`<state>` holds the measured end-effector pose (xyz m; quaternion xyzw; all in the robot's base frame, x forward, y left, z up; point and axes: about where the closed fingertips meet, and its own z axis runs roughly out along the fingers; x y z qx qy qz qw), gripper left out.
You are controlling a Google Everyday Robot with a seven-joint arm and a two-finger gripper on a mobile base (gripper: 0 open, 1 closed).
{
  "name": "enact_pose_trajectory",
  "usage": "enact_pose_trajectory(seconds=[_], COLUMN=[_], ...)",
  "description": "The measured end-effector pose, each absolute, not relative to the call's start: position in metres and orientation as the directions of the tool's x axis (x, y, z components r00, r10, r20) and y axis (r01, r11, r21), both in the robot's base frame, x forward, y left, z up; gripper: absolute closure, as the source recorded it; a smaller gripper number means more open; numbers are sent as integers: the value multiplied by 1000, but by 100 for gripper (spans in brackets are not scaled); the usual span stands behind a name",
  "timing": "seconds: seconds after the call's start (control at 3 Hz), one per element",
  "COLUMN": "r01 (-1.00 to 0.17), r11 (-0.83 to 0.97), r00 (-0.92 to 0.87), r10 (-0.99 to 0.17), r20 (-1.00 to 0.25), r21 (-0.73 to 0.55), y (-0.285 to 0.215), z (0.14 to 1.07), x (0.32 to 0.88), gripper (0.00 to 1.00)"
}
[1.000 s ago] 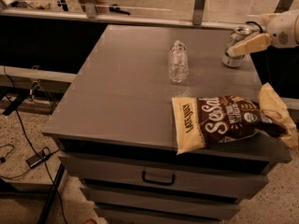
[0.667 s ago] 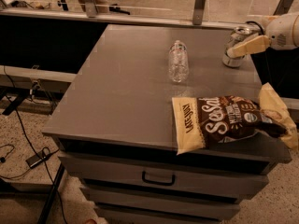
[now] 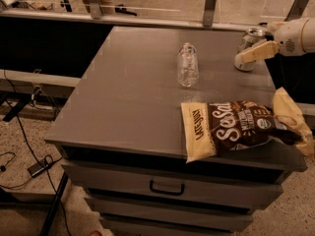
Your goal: Pick 7up can
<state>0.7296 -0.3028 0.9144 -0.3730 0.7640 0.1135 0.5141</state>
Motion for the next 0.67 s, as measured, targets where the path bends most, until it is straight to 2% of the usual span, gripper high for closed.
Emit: enact_pose_trajectory(seconds=[0.33,0.67], r01=[-696,-701], r11=[692,691], r00=[-203,-211], r10=[-447,-440], r20=[-871,-873], r21=[-193,-179], y=[-297,-295], z=[905,900], x=[734,735], gripper=[18,41])
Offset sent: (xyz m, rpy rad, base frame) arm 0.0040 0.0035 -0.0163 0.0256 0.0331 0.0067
